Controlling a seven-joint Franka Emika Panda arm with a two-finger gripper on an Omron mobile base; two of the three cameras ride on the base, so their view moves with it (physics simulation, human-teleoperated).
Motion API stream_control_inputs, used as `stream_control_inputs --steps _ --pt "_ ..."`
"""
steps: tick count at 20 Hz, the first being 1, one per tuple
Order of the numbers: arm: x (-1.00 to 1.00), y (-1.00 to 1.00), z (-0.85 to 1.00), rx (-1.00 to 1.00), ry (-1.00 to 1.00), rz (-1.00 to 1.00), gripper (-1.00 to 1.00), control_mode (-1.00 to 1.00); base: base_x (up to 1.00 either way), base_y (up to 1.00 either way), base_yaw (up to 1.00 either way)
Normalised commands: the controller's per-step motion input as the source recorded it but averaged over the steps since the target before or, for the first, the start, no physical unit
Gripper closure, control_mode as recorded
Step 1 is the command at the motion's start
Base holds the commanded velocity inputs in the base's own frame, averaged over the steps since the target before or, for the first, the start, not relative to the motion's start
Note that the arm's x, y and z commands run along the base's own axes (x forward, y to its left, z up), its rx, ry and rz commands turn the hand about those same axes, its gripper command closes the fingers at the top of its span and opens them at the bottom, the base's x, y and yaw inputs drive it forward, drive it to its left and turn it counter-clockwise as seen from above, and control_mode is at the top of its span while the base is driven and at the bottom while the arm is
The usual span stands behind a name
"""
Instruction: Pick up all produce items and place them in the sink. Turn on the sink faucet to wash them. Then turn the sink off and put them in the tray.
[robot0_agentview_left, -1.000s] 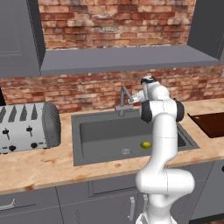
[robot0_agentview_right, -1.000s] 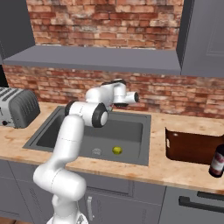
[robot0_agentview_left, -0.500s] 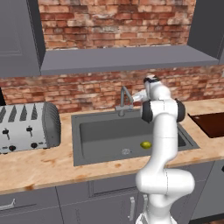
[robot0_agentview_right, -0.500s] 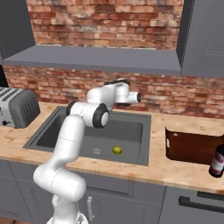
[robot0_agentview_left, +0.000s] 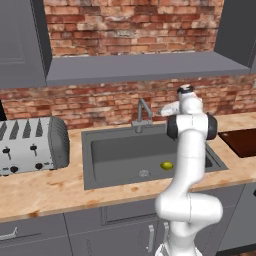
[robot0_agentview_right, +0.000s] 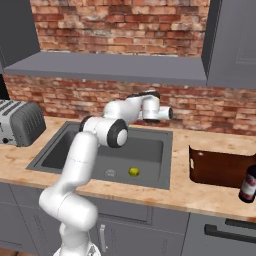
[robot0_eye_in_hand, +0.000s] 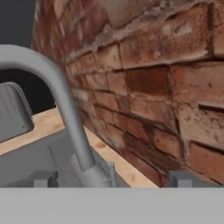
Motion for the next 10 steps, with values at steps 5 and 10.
stream_control_inputs --steps 5,10 --pt "-0.88 -0.4 0.11 0.0 -0.15 -0.05 -1.0 -1.0 0.0 0.0 0.0" --pt "-1.0 -0.14 0.23 0.0 -0.16 -0.08 -1.0 -1.0 0.0 0.0 0.0"
